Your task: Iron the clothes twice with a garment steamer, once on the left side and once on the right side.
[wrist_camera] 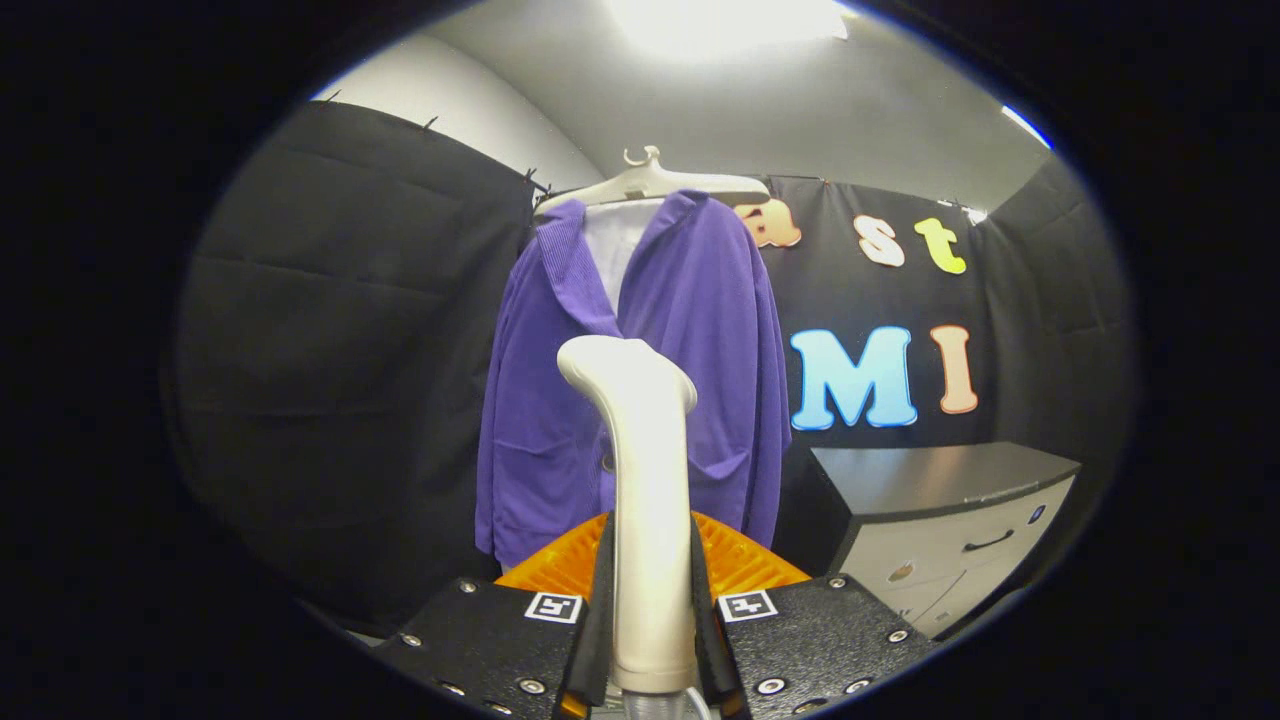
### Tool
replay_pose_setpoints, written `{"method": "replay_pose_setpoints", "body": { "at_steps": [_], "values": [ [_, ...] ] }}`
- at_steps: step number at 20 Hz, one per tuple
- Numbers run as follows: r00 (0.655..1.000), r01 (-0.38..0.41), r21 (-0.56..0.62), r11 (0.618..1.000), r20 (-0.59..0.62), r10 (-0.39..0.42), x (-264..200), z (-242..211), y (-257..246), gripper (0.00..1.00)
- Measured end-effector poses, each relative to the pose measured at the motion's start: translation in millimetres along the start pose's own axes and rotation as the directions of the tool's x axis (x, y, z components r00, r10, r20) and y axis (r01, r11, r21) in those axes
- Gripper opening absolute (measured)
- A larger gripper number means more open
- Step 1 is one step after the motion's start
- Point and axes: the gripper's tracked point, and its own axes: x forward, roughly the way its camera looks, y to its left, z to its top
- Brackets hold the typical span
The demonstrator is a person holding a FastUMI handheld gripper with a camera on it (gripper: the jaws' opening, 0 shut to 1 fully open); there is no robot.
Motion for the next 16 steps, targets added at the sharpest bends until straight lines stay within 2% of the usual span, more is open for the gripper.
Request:
{"method": "replay_pose_setpoints", "body": {
  "at_steps": [7, 12, 16],
  "values": [
    [0.984, -0.032, 0.005, 0.999, 0.176, 0.03, 28.3, 99.0, 14.1, 0.35],
    [0.968, -0.042, 0.014, 0.999, 0.248, 0.038, 53.5, 153.3, 26.8, 0.35],
    [0.965, -0.057, -0.001, 0.998, 0.257, 0.055, 77.7, 177.9, 47.6, 0.35]
  ]
}}
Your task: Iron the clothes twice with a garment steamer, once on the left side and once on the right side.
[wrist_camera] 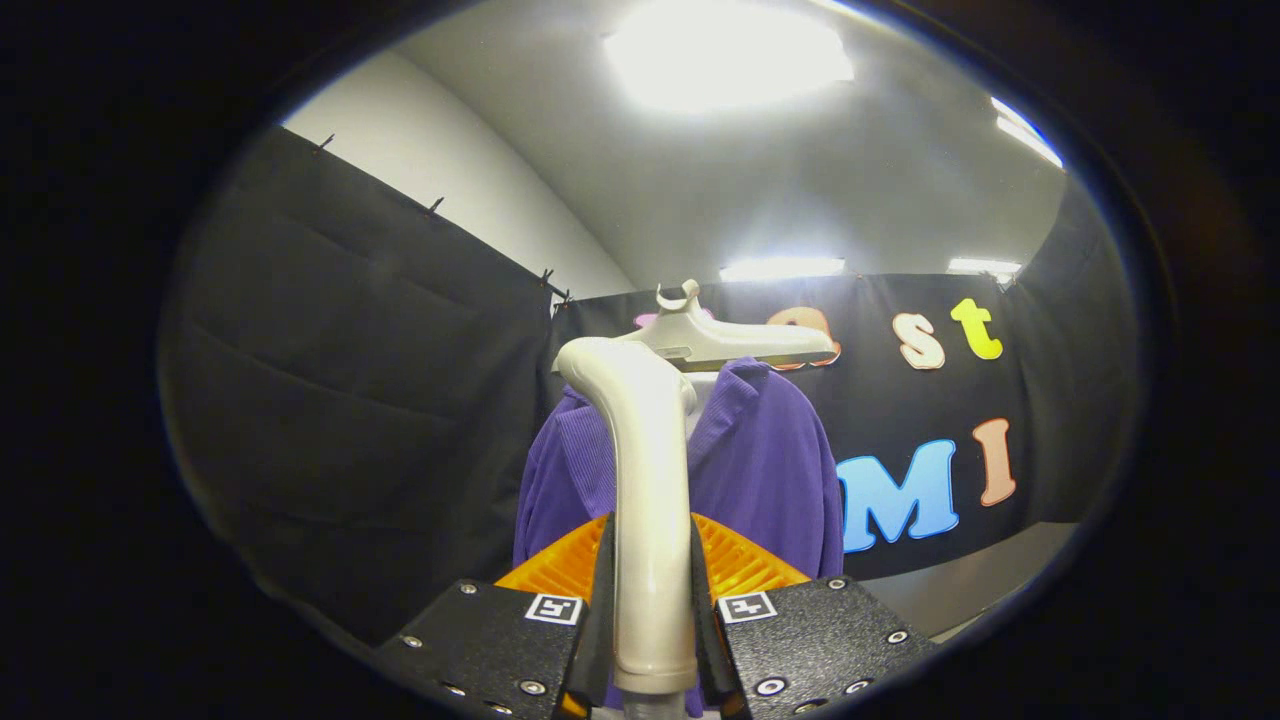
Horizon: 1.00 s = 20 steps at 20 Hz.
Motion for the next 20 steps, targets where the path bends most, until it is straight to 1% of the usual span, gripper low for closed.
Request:
{"method": "replay_pose_setpoints", "body": {
  "at_steps": [4, 7, 10, 14, 17, 20],
  "values": [
    [1.0, -0.006, -0.033, 0.999, -0.016, 0.006, 30.5, -5.7, 18.8, 0.35],
    [0.998, 0.014, -0.047, 0.999, -0.06, -0.017, 46.5, -27.8, 25.9, 0.35],
    [0.994, 0.009, -0.068, 0.998, -0.11, -0.016, 56.4, -55.8, 28.1, 0.35],
    [0.986, 0.018, -0.073, 0.997, -0.166, -0.03, 43.1, -95.7, 31.2, 0.35],
    [0.982, 0.013, -0.093, 0.996, -0.184, -0.03, 35.4, -112.5, 33.8, 0.35],
    [0.98, 0.005, -0.088, 0.996, -0.199, -0.022, 28.9, -125.5, 36.5, 0.35]
  ]
}}
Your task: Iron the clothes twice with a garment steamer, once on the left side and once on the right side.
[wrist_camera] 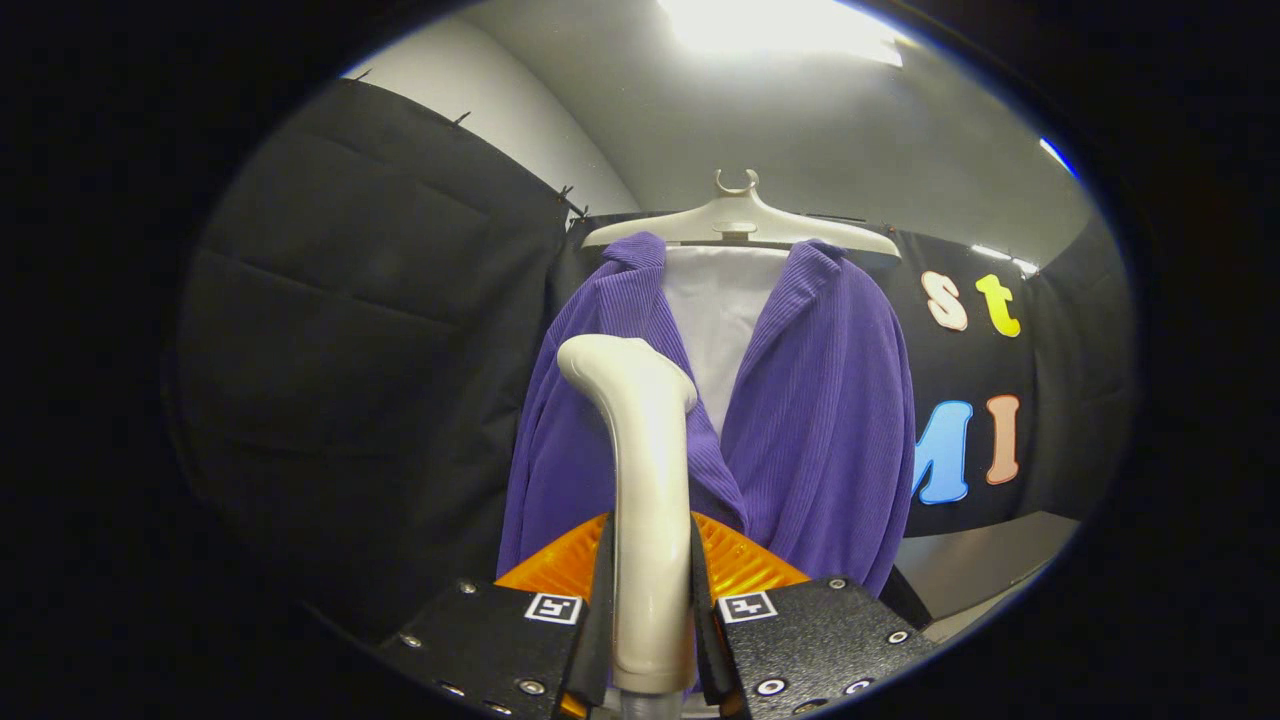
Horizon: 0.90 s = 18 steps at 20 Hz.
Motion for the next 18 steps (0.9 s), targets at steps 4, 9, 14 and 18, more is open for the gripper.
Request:
{"method": "replay_pose_setpoints", "body": {
  "at_steps": [4, 9, 14, 18],
  "values": [
    [1.0, -0.01, -0.031, 0.999, -0.022, 0.01, -5.9, -17.5, 5.5, 0.35],
    [0.999, -0.019, -0.065, 0.998, -0.034, 0.017, -11.8, -43.6, 13.5, 0.35],
    [0.994, -0.034, -0.054, 0.998, -0.105, 0.028, -18.4, -88.9, 20.2, 0.35],
    [0.987, -0.05, -0.057, 0.997, -0.154, 0.041, -31.0, -120.7, 25.6, 0.35]
  ]
}}
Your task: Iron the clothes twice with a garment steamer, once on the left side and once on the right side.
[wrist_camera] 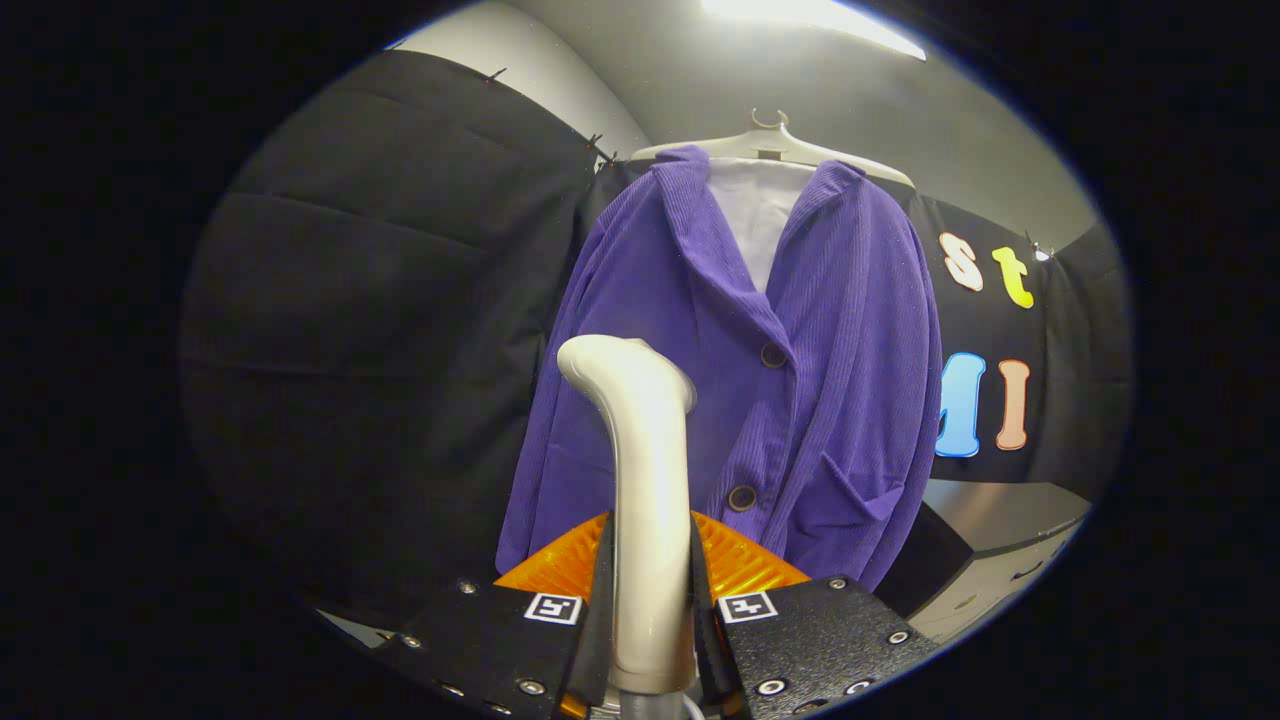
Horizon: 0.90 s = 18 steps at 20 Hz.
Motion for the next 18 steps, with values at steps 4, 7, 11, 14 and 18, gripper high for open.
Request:
{"method": "replay_pose_setpoints", "body": {
  "at_steps": [4, 7, 11, 14, 18],
  "values": [
    [0.999, -0.019, -0.001, 1.0, -0.051, 0.019, -8.4, -33.8, 7.2, 0.35],
    [0.996, -0.03, 0.006, 1.0, -0.085, 0.031, -16.6, -53.4, 10.2, 0.35],
    [0.991, -0.036, 0.02, 0.999, -0.13, 0.039, -26.8, -86.4, 15.9, 0.35],
    [0.983, -0.053, 0.022, 0.998, -0.177, 0.056, -36.2, -108.8, 24.8, 0.35],
    [0.968, -0.089, 0.033, 0.996, -0.234, 0.094, -41.8, -143.7, 33.8, 0.35]
  ]
}}
